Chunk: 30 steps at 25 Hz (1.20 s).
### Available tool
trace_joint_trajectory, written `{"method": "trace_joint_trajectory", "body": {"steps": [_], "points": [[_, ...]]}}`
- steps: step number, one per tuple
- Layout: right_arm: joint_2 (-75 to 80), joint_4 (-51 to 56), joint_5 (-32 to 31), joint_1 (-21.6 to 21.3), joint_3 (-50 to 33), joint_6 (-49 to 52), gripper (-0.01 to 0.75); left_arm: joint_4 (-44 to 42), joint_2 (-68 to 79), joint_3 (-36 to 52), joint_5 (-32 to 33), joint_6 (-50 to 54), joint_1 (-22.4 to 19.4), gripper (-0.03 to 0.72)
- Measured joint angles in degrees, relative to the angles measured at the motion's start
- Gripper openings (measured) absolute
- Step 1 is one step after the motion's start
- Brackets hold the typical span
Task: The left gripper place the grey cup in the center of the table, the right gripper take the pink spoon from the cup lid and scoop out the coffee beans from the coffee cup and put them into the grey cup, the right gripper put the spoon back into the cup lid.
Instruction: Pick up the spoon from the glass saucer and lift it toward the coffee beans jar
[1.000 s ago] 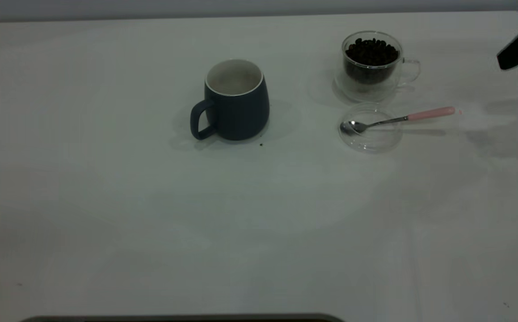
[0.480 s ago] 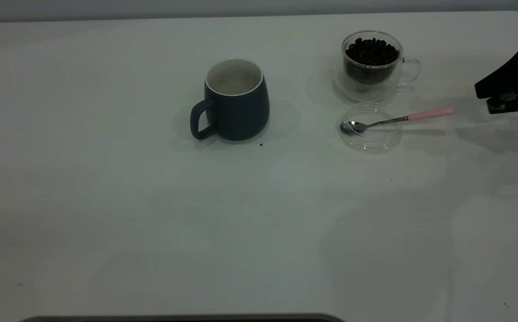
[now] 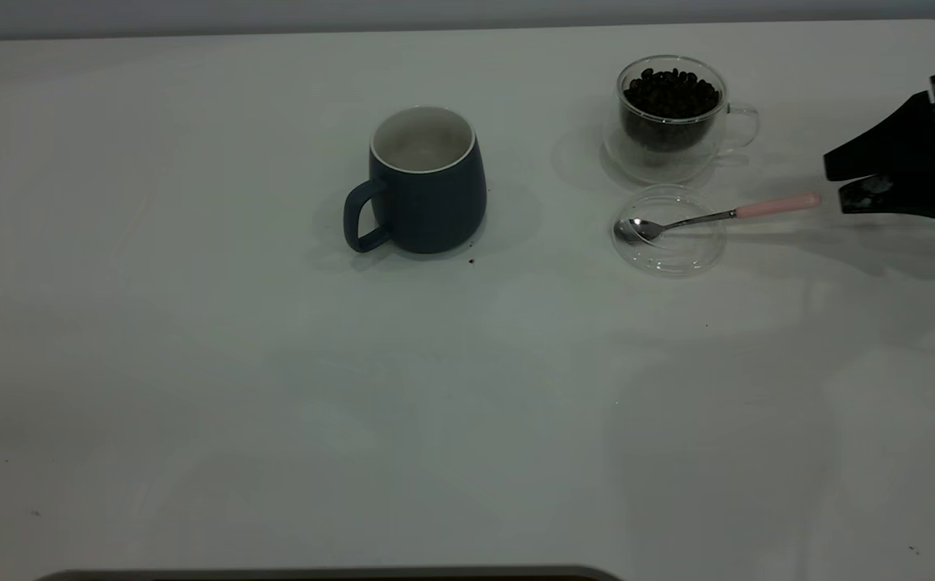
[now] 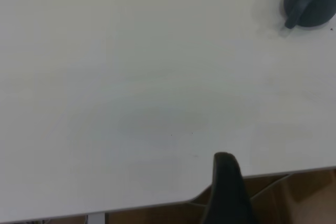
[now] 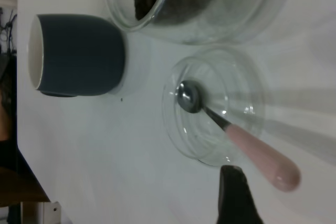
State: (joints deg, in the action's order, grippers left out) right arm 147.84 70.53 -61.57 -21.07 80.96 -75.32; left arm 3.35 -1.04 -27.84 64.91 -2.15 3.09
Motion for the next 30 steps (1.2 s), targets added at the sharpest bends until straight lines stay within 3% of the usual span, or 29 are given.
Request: {"method": "trace_joint_trajectory", "body": {"steps": [21,24,30], "points": [[4.44,4.86,-1.63,5.75,0.21,-2.63,0.475,0.0,0.0,0.0,0.06,0.06,0.0,0.565],[4.44,4.86,-1.3,5.82,0.21,-2.65,0.404,0.0,0.0,0.0,0.06,0.06,0.0,0.565],[4.44,4.94,-1.69,5.77,0.21,-2.7,0.096,0.0,0.0,0.0,0.06,0.06,0.0,0.565]]}}
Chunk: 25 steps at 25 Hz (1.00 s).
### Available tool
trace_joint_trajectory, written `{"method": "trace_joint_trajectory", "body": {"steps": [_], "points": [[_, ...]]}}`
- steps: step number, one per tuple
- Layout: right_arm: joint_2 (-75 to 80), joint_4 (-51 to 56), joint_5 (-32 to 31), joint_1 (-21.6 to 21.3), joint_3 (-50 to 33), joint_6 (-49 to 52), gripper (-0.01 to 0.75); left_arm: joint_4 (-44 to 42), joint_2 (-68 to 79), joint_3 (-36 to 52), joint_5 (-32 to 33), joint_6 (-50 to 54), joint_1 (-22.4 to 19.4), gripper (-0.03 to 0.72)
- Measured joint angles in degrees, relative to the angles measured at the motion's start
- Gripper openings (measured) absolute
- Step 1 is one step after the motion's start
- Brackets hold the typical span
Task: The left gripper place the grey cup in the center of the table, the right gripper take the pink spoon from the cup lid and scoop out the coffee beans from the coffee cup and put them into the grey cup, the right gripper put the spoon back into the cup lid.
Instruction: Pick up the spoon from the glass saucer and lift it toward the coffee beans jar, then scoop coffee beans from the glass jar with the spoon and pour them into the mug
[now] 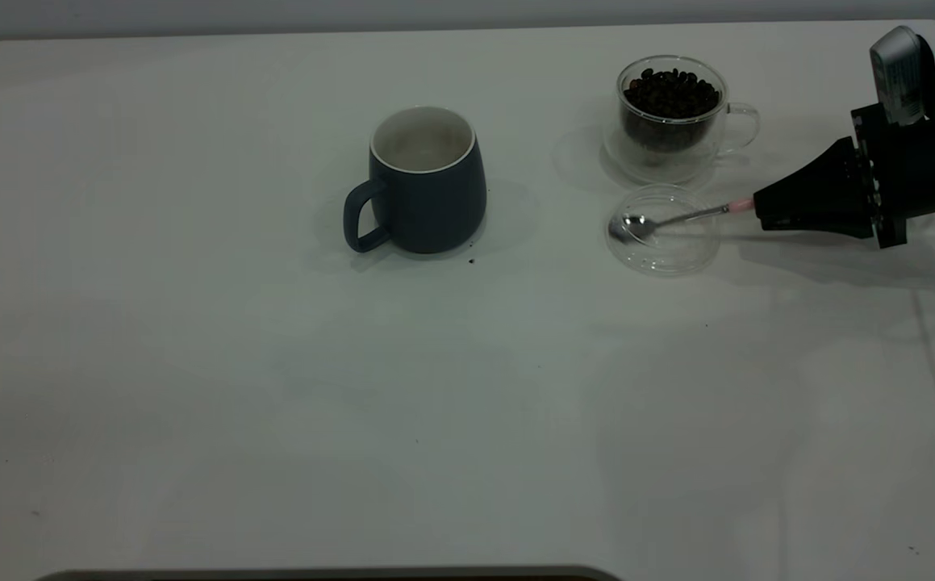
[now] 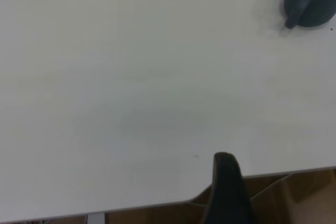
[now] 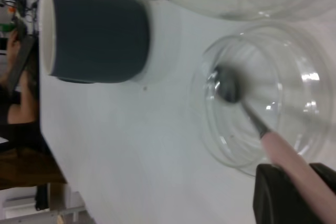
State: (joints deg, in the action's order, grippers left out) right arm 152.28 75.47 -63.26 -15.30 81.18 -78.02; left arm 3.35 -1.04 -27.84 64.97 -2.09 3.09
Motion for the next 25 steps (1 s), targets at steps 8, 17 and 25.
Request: {"method": "trace_joint_trajectory", "body": {"steps": [8,17,25], "points": [[-0.63,-2.58,-1.12,-1.85,0.06,0.0,0.101,0.0,0.0,0.0,0.0,0.0,0.0,0.565],[-7.8,-8.21,-2.05,-2.89,0.06,1.27,0.101,0.0,0.0,0.0,0.0,0.0,0.0,0.565],[-15.44,-6.39,-2.85,-1.63,0.73,4.87,0.101,0.0,0.0,0.0,0.0,0.0,0.0,0.565]]}}
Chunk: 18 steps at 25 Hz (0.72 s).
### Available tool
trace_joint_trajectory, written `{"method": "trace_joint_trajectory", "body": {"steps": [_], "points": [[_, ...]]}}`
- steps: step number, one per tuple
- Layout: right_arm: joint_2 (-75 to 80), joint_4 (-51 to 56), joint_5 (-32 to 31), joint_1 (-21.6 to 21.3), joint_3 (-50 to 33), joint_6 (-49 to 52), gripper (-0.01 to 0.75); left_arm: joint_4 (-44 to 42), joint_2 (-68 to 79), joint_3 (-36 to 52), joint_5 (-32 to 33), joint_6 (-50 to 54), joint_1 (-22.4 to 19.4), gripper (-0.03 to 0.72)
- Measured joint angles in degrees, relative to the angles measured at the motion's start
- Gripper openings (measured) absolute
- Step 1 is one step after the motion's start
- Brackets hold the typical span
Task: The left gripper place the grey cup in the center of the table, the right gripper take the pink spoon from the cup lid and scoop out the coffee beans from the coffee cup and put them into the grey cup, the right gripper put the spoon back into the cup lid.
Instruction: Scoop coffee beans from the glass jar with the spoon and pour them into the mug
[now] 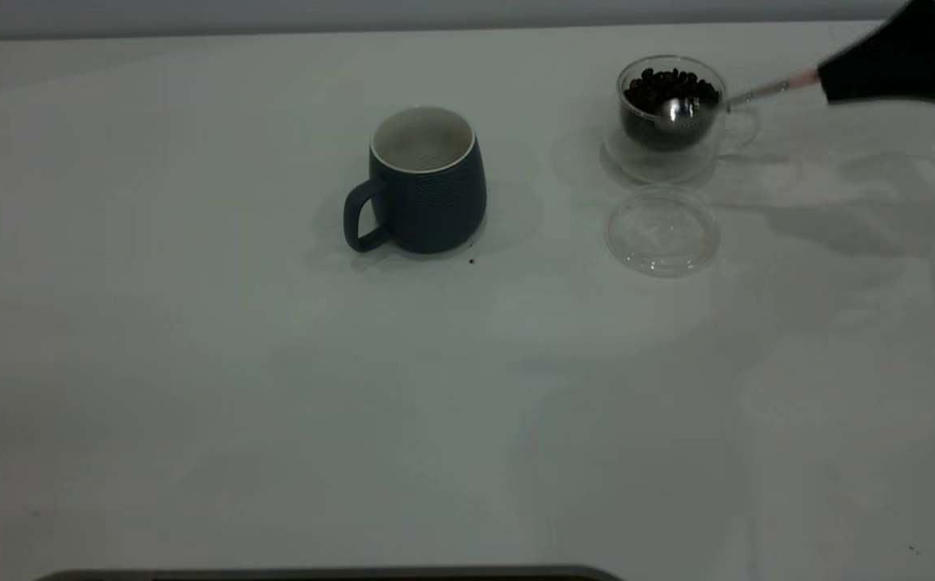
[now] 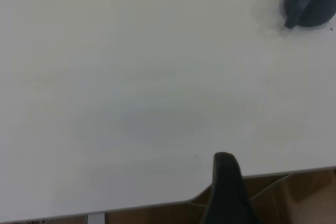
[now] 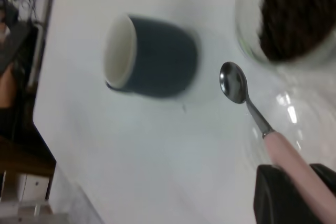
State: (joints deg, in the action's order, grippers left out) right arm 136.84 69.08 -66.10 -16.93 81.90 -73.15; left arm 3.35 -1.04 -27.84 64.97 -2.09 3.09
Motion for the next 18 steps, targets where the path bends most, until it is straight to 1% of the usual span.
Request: {"method": "trace_joint_trajectory", "body": {"steps": [5,8,12,18], "points": [[-0.6,3.79,0.16,1.29,4.14,2.96,0.101,0.0,0.0,0.0,0.0,0.0,0.0,0.565],[1.18,5.24,3.8,1.42,6.17,6.49,0.101,0.0,0.0,0.0,0.0,0.0,0.0,0.565],[4.02,5.19,7.81,1.42,6.39,8.05,0.101,0.0,0.0,0.0,0.0,0.0,0.0,0.565],[5.93,6.19,8.77,1.71,6.39,9.82,0.101,0.0,0.0,0.0,0.0,0.0,0.0,0.565]]}}
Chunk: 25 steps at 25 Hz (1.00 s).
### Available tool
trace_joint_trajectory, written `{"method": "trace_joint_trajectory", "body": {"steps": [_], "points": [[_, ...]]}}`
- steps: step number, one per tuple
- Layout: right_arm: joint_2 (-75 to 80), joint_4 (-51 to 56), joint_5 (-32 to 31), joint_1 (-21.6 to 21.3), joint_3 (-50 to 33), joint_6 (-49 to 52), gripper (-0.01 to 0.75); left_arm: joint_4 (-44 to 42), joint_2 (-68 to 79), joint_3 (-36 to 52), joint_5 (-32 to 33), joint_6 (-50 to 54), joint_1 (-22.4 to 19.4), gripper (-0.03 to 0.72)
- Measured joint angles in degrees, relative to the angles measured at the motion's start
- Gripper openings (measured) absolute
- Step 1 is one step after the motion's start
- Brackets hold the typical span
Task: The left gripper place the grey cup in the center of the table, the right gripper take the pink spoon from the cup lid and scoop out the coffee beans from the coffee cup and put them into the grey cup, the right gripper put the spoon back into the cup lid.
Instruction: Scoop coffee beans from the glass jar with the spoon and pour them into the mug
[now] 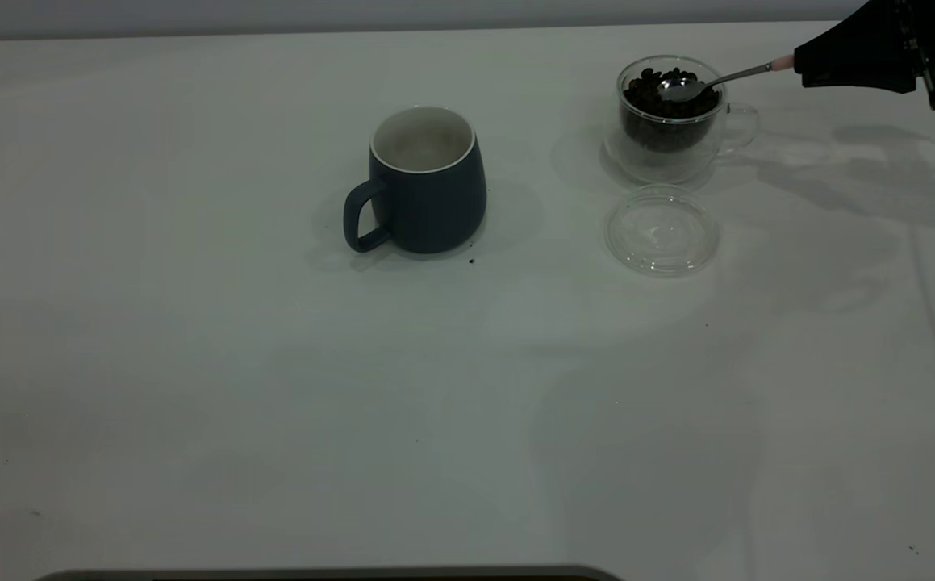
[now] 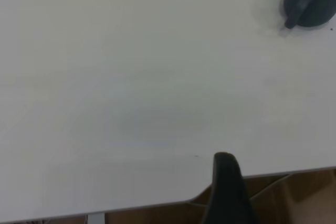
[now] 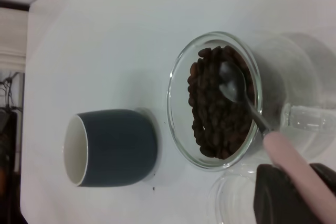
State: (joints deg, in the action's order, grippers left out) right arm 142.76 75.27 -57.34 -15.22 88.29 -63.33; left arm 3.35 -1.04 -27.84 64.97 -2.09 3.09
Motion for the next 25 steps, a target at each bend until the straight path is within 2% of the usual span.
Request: {"method": "trace_joint_trajectory", "body": {"steps": [11,25], "points": [[0.0,-1.76,-0.17,1.62,0.11,2.47,0.101,0.0,0.0,0.0,0.0,0.05,0.0,0.565],[0.0,-2.81,-4.68,-0.2,0.11,8.98,0.101,0.0,0.0,0.0,0.0,0.05,0.0,0.565]]}}
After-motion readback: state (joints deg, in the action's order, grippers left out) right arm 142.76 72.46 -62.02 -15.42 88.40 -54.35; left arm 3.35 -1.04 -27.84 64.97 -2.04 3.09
